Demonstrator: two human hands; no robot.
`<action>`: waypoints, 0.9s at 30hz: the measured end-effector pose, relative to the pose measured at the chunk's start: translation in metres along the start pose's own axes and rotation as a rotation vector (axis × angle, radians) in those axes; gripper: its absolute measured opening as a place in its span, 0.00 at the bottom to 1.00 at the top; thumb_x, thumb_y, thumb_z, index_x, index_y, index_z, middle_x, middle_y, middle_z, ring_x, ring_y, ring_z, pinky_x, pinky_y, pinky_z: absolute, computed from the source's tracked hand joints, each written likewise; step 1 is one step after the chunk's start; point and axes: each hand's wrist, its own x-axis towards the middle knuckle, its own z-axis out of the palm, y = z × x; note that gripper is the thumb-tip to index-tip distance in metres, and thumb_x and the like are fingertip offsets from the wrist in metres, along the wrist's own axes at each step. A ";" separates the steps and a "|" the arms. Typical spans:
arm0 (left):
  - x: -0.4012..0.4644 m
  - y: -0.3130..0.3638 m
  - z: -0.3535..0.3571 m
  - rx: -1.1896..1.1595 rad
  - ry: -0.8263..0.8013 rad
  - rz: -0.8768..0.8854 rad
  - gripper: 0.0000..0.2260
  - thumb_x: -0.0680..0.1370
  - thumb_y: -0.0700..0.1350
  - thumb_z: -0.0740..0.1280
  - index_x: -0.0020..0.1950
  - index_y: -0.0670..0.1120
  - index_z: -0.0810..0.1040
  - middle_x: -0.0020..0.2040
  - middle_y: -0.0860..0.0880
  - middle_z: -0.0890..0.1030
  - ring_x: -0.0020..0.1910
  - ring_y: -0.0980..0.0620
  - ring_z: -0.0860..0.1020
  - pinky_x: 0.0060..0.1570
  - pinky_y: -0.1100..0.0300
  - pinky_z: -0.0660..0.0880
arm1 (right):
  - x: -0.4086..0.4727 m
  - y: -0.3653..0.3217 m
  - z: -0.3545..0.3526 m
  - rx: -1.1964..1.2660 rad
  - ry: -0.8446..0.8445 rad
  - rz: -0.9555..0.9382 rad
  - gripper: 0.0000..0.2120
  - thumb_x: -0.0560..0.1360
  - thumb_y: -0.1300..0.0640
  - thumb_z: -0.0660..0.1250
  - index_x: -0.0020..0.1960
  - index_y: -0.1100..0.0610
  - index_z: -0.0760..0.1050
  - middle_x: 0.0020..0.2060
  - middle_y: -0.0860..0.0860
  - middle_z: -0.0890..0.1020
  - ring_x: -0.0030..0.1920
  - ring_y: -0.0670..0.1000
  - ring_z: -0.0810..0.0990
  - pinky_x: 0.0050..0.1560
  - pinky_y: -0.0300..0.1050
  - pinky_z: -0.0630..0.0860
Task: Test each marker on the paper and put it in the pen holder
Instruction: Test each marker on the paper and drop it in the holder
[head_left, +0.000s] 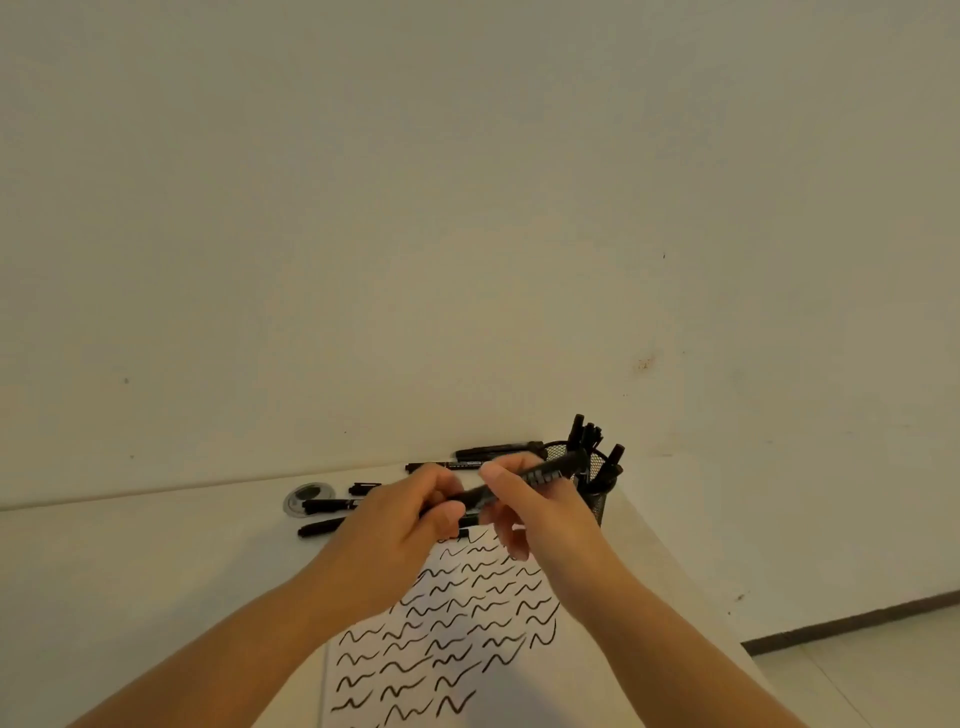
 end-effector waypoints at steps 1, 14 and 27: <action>-0.009 0.003 -0.001 -0.006 0.006 0.015 0.04 0.77 0.51 0.62 0.45 0.61 0.72 0.41 0.64 0.79 0.41 0.61 0.77 0.41 0.62 0.74 | -0.006 0.000 0.004 0.052 -0.005 0.017 0.10 0.75 0.53 0.65 0.37 0.56 0.74 0.25 0.51 0.76 0.22 0.46 0.70 0.23 0.36 0.65; -0.069 0.011 -0.002 0.716 0.327 0.439 0.27 0.80 0.57 0.45 0.40 0.50 0.82 0.30 0.56 0.80 0.25 0.56 0.76 0.24 0.66 0.72 | -0.058 0.010 0.028 0.368 0.049 0.356 0.12 0.75 0.59 0.61 0.34 0.61 0.74 0.20 0.53 0.73 0.19 0.48 0.67 0.19 0.38 0.64; -0.103 -0.046 -0.018 -0.206 0.143 -0.365 0.17 0.81 0.45 0.57 0.33 0.50 0.75 0.21 0.52 0.71 0.25 0.56 0.68 0.31 0.60 0.65 | -0.060 0.028 -0.061 0.326 0.463 0.119 0.14 0.73 0.63 0.57 0.29 0.63 0.67 0.13 0.50 0.63 0.13 0.47 0.58 0.17 0.31 0.53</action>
